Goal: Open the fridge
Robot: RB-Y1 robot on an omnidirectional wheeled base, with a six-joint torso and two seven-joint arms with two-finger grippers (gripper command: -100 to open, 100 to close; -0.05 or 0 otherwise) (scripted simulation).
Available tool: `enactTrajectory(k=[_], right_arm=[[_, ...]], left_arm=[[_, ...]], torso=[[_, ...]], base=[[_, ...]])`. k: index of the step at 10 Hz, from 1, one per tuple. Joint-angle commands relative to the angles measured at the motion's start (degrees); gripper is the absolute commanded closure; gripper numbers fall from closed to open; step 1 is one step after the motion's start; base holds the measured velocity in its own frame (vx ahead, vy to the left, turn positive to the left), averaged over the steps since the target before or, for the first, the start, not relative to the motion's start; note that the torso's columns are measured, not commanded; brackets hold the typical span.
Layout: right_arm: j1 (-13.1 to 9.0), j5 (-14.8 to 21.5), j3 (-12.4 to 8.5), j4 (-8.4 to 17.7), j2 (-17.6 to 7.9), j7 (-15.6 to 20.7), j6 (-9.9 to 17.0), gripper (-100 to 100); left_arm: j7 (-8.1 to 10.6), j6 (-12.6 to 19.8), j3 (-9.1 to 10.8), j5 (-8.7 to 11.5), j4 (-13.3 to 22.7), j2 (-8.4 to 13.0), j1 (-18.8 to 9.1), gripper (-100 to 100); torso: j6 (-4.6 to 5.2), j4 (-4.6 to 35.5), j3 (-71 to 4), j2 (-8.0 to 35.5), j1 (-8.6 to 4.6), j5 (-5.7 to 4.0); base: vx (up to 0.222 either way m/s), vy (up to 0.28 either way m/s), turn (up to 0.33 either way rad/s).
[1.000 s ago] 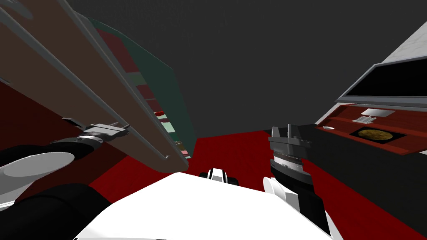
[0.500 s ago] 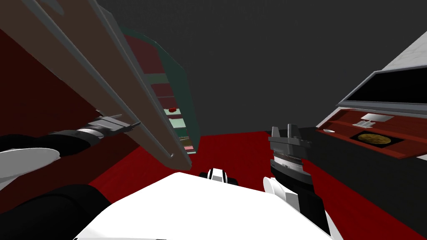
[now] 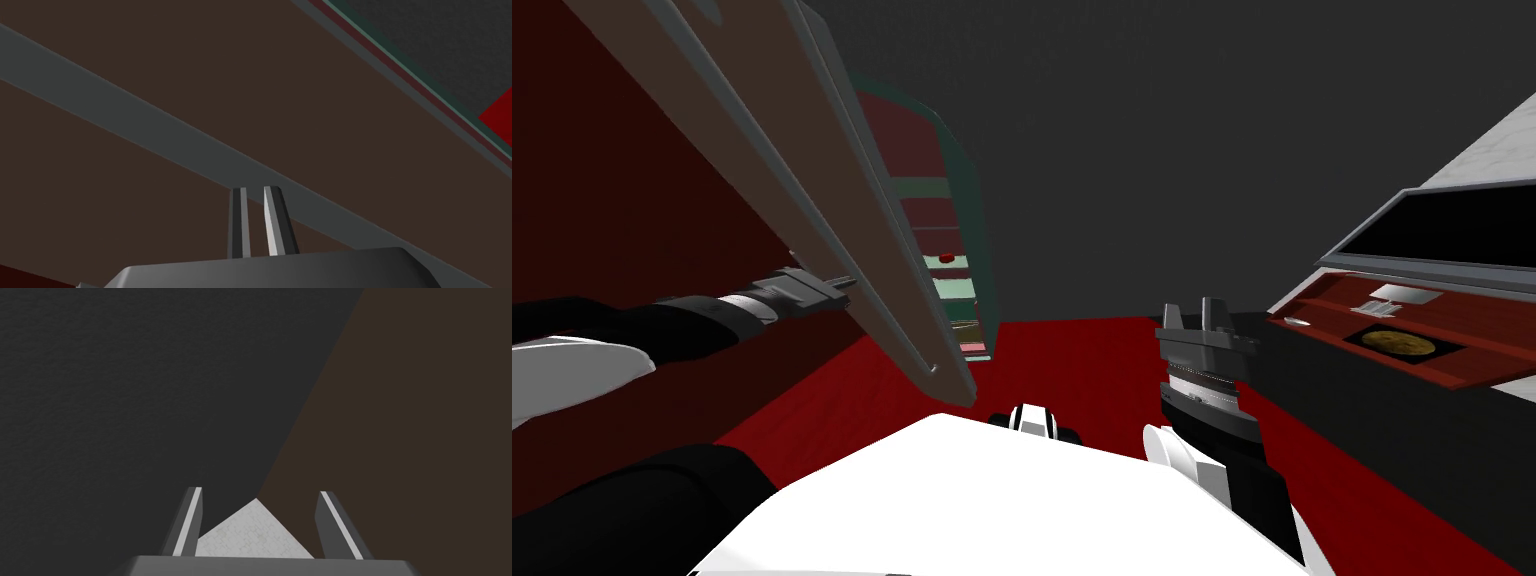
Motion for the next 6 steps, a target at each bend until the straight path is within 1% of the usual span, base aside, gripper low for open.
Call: enactTrajectory(k=[1, 2, 3, 4, 6], right_arm=[[0.0, 0.0, -0.01, 0.0, -0.01, 0.0, 0.0, 0], [-0.02, 0.0, -0.01, 0.0, -0.02, 0.0, 0.0, 0], [-0.01, 0.0, -0.01, 0.01, -0.02, 0.0, 0.0, 0], [-0.02, 0.0, -0.02, 0.01, -0.02, 0.0, 0.01, 0], [-0.02, 0.0, -0.01, 0.01, -0.02, 0.0, 0.0, 0]], left_arm=[[-0.7, -0.13, -0.67, 1.94, -3.15, 0.05, 0.05, 100], [-0.7, -0.13, -0.67, 1.94, -3.15, 0.05, 0.05, 100], [-1.05, -0.19, -1.01, 2.91, -4.72, 0.08, 0.08, 100], [-1.05, -0.19, -1.01, 2.91, -4.72, 0.08, 0.08, 100], [-1.76, -0.32, -1.68, 4.86, -7.87, 0.13, 0.13, 100]], torso=[[0.07, 0.0, 0.1, 0.17, 0.33, 0.1], [0.02, 0.12, 0.43, 0.65, 0.34, 0.21], [-0.04, 0.17, 0.55, 0.74, 0.17, 0.17], [-0.03, 0.16, 0.54, 0.74, 0.1, 0.14], [-0.01, 0.06, 0.34, 0.45, -0.15, 0.07]], base=[[-0.206, 0.208, -0.082], [-0.202, 0.206, -0.034], [-0.215, 0.248, -0.029], [-0.174, 0.232, -0.024], [-0.205, 0.228, -0.051]])
